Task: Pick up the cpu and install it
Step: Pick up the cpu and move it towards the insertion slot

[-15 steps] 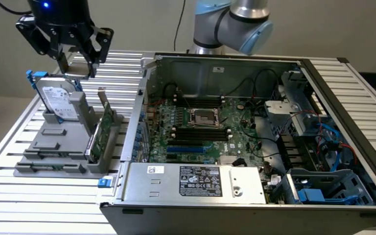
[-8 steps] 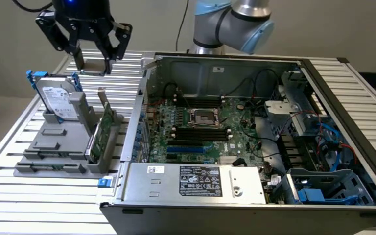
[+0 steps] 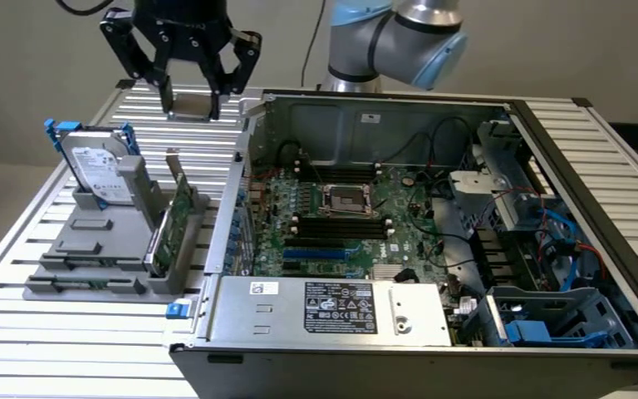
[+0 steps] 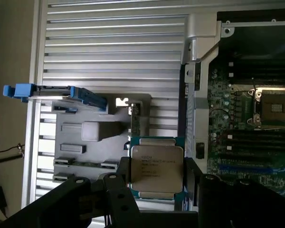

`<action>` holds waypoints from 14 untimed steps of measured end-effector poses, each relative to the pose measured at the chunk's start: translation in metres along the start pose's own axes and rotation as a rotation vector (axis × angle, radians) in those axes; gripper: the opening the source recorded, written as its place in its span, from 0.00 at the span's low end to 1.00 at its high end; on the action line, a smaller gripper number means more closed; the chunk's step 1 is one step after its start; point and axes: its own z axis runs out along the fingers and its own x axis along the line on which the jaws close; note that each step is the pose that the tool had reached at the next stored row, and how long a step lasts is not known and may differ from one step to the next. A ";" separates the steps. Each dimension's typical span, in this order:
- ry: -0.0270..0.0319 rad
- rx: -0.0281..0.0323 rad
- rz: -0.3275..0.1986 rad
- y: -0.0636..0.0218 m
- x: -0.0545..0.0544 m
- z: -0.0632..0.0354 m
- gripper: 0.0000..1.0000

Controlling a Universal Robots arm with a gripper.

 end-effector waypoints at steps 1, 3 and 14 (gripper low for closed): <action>0.0001 0.0001 0.000 0.0003 -0.004 -0.0016 0.55; 0.0002 0.0001 0.000 0.0008 -0.013 -0.0043 0.55; 0.0002 0.0001 0.000 0.0022 -0.062 -0.0133 0.55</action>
